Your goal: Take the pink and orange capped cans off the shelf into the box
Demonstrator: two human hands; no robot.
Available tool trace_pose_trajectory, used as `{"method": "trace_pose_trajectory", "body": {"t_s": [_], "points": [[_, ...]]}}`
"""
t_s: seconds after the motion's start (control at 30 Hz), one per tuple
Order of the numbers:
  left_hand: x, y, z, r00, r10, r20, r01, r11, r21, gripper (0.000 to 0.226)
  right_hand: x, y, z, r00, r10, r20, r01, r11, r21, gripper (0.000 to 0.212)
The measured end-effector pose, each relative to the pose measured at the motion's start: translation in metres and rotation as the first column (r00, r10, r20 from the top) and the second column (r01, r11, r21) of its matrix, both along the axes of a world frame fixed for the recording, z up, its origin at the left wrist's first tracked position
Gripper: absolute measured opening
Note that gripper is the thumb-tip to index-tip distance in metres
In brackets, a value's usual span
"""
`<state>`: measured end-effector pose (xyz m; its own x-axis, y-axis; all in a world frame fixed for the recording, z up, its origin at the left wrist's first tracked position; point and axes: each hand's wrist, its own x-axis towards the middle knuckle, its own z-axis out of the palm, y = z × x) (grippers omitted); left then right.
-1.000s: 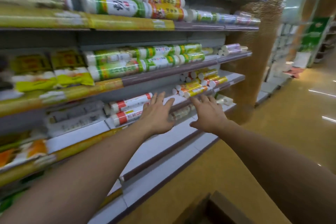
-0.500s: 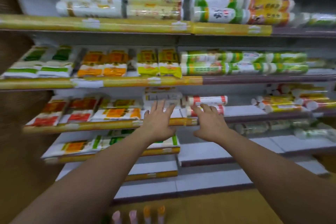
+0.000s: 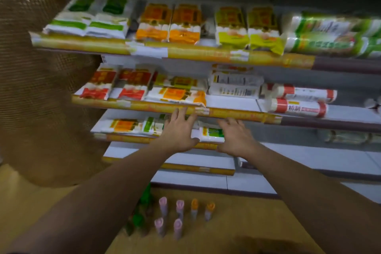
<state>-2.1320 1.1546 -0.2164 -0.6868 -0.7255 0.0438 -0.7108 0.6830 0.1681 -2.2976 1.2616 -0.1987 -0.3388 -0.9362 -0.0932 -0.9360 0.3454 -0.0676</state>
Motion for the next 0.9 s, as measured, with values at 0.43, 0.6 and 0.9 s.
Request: {"method": "trace_pose_trajectory", "body": {"t_s": [0.43, 0.6, 0.9], "points": [[-0.029, -0.071, -0.178, 0.981, -0.157, 0.115, 0.112, 0.938, 0.329, 0.075, -0.026, -0.06, -0.176, 0.97, -0.181, 0.159, 0.119, 0.933, 0.341, 0.097], [-0.054, -0.068, -0.287, 0.966, -0.165, 0.197, 0.062, 0.893, 0.447, 0.075, -0.059, -0.065, -0.285, 0.955, -0.208, 0.212, 0.095, 0.891, 0.443, 0.095], [-0.091, -0.054, -0.514, 0.975, -0.027, 0.22, -0.09, 0.857, 0.508, 0.082, -0.104, -0.064, -0.506, 0.937, -0.202, 0.285, 0.026, 0.853, 0.521, 0.089]]}}
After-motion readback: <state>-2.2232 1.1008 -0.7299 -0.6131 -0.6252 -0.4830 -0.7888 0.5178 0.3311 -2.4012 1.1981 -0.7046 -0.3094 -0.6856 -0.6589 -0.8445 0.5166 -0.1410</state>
